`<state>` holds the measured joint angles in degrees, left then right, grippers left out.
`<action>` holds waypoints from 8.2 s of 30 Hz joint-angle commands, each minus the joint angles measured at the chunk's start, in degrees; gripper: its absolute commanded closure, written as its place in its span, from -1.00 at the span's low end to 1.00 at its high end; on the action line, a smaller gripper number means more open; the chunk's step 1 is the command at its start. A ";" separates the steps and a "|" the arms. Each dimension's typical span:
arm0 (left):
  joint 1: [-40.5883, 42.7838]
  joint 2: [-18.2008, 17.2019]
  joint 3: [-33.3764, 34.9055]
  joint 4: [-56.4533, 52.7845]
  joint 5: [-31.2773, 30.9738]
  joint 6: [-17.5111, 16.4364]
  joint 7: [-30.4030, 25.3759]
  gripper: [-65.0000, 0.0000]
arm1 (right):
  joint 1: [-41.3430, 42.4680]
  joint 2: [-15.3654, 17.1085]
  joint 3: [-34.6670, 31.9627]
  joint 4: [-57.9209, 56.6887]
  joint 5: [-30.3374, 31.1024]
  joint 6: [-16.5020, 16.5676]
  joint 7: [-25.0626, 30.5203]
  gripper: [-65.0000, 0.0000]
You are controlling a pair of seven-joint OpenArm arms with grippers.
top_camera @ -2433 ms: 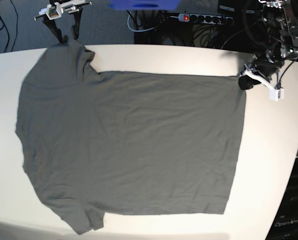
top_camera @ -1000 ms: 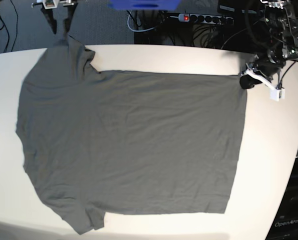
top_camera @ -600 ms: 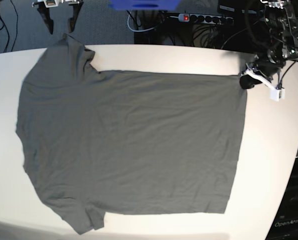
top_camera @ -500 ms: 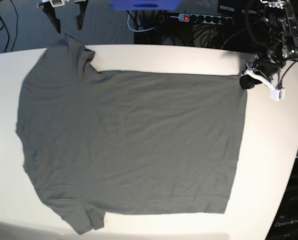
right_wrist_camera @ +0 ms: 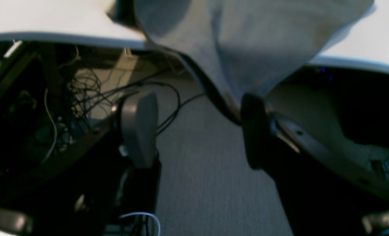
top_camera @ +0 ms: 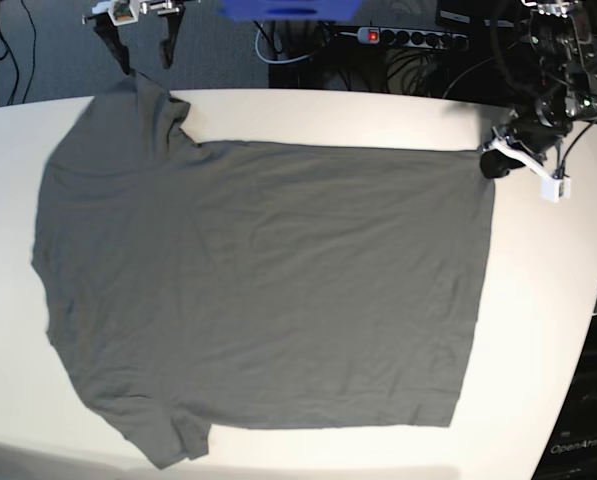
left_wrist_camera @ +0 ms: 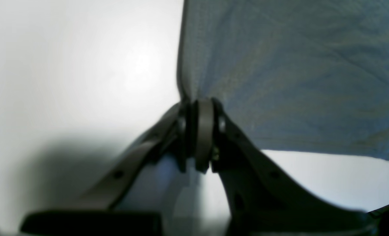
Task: Fold the T-shirt properly
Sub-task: 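Lower the right gripper to the collar-side shoulder corner and pinch it, then lift the shirt's shoulder edge with both grippers and pull it taut, then lower both grippers, laying the shoulder edge back onto the shirt body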
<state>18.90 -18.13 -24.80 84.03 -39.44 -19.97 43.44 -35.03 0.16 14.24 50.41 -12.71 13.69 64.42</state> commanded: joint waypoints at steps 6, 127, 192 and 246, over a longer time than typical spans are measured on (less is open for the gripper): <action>0.49 -0.73 0.05 -0.12 2.47 1.02 2.14 0.92 | 0.70 0.50 0.22 0.53 0.62 0.06 -1.17 -0.21; 11.04 2.00 -9.88 12.19 6.17 -7.59 2.67 0.92 | -5.19 -6.80 19.03 8.27 -1.75 0.06 13.69 0.98; -2.32 2.35 -15.25 24.67 6.17 -6.98 15.86 0.92 | 12.74 -3.55 15.78 23.13 5.19 19.41 7.27 0.98; -11.20 2.17 -12.17 24.67 11.27 -6.98 20.60 0.93 | 32.34 0.23 13.32 11.61 -7.55 26.31 2.70 0.98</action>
<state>8.25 -15.20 -36.82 107.96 -27.62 -27.00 65.23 -3.73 -0.40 27.55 61.19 -21.12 39.64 65.30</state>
